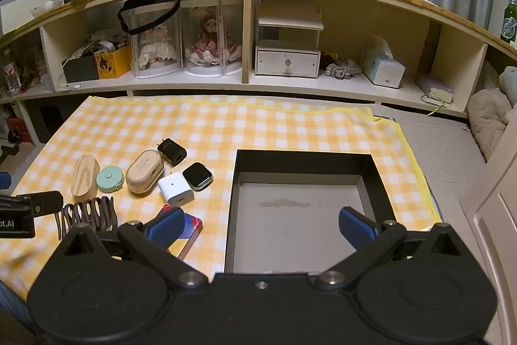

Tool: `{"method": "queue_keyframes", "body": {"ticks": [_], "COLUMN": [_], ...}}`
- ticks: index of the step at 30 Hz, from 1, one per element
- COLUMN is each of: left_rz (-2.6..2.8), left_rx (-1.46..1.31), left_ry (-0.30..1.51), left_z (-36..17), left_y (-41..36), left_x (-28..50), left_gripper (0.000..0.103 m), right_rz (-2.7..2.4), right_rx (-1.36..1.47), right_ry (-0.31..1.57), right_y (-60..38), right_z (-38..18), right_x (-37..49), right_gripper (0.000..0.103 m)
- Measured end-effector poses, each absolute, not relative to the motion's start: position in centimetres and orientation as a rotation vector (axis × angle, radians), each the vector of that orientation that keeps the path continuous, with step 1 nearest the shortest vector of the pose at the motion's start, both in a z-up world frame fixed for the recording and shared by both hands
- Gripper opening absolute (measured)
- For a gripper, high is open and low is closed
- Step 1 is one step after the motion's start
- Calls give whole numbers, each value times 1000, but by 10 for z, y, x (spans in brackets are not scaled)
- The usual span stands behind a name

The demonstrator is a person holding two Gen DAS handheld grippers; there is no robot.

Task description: Organize rigid objects

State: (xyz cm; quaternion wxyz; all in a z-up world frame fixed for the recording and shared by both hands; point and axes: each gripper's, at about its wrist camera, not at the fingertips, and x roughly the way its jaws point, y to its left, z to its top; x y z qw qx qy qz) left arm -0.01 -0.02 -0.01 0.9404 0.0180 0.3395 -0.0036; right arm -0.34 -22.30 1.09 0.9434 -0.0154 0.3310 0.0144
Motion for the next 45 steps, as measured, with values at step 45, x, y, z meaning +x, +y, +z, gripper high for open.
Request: {"method": "queue_keyframes", "body": {"ticks": [45], "left_rz": [-5], "left_rx": [33], "left_ry": [710], "left_z": [-3], "left_y": [0], "left_x": [-1], "left_gripper": [103], "right_rz": [28], "right_rx": [-31], "right_ry": [689], "right_y": [-222], "right_z": [9], "right_x": [-2], "right_gripper": [103]}}
